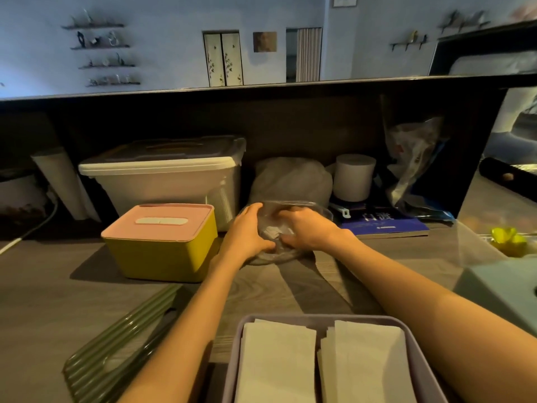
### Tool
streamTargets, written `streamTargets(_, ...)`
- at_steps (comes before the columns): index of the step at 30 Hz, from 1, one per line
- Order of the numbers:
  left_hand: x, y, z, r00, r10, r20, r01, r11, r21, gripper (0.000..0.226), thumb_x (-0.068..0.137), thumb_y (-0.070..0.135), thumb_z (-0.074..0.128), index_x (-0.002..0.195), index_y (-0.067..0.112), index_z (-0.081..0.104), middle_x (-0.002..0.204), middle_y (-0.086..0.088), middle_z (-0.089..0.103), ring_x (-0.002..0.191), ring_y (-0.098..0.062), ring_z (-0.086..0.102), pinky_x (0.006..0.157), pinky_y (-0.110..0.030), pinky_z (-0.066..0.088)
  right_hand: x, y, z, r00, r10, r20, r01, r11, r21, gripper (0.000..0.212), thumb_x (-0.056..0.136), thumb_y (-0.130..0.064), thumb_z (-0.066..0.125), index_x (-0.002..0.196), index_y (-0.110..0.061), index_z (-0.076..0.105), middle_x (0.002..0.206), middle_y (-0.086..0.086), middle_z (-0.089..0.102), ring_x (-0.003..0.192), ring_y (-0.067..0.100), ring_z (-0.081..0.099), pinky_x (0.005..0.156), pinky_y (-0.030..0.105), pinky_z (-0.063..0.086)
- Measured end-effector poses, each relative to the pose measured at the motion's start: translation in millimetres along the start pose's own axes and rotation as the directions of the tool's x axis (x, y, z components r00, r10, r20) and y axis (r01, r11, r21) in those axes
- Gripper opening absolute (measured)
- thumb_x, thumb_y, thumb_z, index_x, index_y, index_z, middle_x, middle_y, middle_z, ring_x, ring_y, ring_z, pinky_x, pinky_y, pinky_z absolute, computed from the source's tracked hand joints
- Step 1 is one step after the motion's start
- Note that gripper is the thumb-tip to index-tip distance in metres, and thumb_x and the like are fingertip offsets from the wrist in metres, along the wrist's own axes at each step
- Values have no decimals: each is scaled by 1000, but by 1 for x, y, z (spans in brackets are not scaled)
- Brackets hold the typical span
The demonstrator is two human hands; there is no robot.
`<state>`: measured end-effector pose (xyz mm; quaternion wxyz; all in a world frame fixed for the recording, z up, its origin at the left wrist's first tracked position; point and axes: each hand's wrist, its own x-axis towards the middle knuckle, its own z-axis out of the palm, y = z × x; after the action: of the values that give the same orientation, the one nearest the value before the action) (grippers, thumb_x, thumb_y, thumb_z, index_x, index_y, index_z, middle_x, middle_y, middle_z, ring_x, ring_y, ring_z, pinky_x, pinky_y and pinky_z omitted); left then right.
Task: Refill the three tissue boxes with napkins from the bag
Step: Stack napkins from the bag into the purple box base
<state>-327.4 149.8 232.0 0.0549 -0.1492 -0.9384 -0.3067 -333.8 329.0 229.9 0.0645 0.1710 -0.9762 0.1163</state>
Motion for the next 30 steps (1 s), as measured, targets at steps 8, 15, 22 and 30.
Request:
streamTargets(8, -12, -7, 0, 998, -37, -50, 36, 999, -12, 94, 75, 13, 87, 153, 18, 35, 156, -3, 40, 141, -23, 41, 111, -33, 38, 13, -14, -2, 997, -71, 38, 79, 949, -306, 32, 99, -27, 59, 129, -26, 68, 131, 6, 61, 117, 31, 63, 95, 49, 53)
streamTargets(15, -23, -11, 7, 991, -34, -131, 17, 992, -127, 76, 79, 8, 83, 145, 17, 47, 147, -2, 52, 133, -19, 49, 95, -15, 32, 13, -3, 21, 989, -82, -120, 36, 938, -346, 21, 94, -27, 55, 101, -27, 75, 103, 0, 73, 90, 24, 69, 75, 43, 57)
streamTargets(22, -26, -15, 7, 989, 0, -145, -29, 979, -202, 74, 79, 5, 80, 144, 20, 48, 145, -1, 53, 133, -19, 50, 98, -18, 36, -20, -12, -2, 938, -128, -323, 95, 989, -117, 17, 97, -21, 60, 104, -21, 76, 100, 1, 74, 94, 21, 68, 73, 32, 48)
streamTargets(30, -29, -4, -1, 947, 199, -251, -271, 915, -299, 39, 81, 15, 82, 116, 26, 68, 120, 10, 64, 112, -5, 55, 88, -17, 46, -76, -17, -16, 910, 98, -403, 91, 901, 425, 21, 98, -25, 67, 117, -28, 76, 95, -21, 71, 93, -4, 66, 77, 12, 50)
